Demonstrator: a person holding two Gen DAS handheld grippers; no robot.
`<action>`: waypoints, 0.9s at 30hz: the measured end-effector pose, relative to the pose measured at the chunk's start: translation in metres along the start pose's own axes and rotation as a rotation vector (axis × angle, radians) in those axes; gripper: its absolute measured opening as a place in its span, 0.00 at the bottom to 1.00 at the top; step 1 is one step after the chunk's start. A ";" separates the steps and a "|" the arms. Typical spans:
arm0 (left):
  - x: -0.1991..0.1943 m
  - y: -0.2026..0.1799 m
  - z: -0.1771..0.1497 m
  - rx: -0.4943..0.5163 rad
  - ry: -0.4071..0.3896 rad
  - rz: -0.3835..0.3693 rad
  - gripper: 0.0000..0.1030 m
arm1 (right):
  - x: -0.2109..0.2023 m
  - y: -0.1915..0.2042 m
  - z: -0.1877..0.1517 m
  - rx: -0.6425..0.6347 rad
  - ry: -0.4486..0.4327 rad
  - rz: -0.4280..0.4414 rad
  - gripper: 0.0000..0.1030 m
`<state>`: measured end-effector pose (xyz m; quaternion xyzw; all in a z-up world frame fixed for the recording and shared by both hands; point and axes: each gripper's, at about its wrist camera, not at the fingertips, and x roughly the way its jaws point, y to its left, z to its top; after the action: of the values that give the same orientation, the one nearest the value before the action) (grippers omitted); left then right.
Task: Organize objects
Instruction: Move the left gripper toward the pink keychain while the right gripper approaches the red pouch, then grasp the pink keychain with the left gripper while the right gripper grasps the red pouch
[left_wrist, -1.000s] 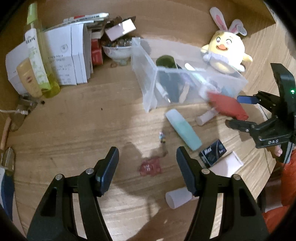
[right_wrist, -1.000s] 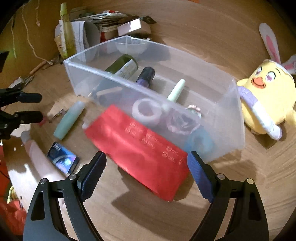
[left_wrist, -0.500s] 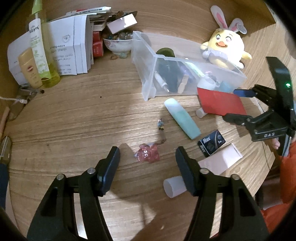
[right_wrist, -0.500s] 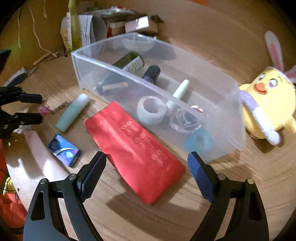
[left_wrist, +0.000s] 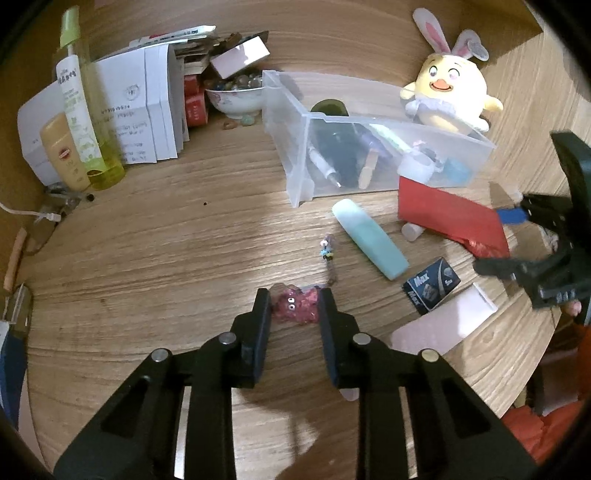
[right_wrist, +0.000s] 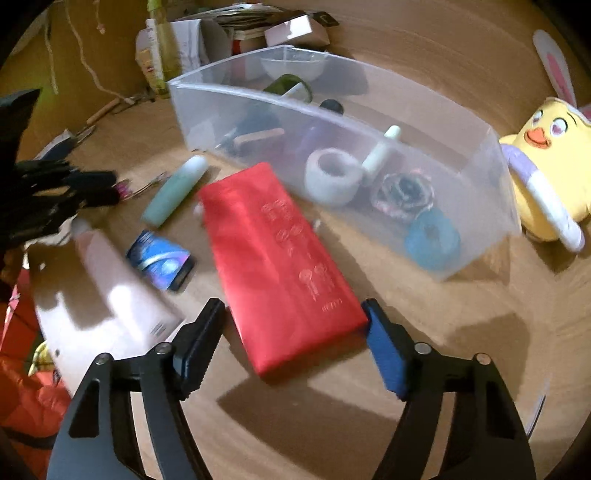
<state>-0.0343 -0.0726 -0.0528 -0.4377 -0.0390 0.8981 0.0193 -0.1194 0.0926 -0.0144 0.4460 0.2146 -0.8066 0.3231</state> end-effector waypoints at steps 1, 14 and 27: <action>0.000 0.000 0.000 -0.004 0.000 -0.002 0.25 | -0.002 0.003 -0.002 -0.013 -0.003 -0.010 0.69; -0.021 -0.009 0.014 -0.031 -0.083 -0.036 0.25 | 0.005 0.012 0.014 -0.014 -0.055 -0.035 0.61; -0.047 -0.020 0.034 -0.039 -0.182 -0.074 0.25 | -0.033 0.014 0.006 0.092 -0.208 -0.032 0.49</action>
<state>-0.0325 -0.0580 0.0065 -0.3530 -0.0742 0.9318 0.0403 -0.0998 0.0902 0.0163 0.3706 0.1497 -0.8626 0.3101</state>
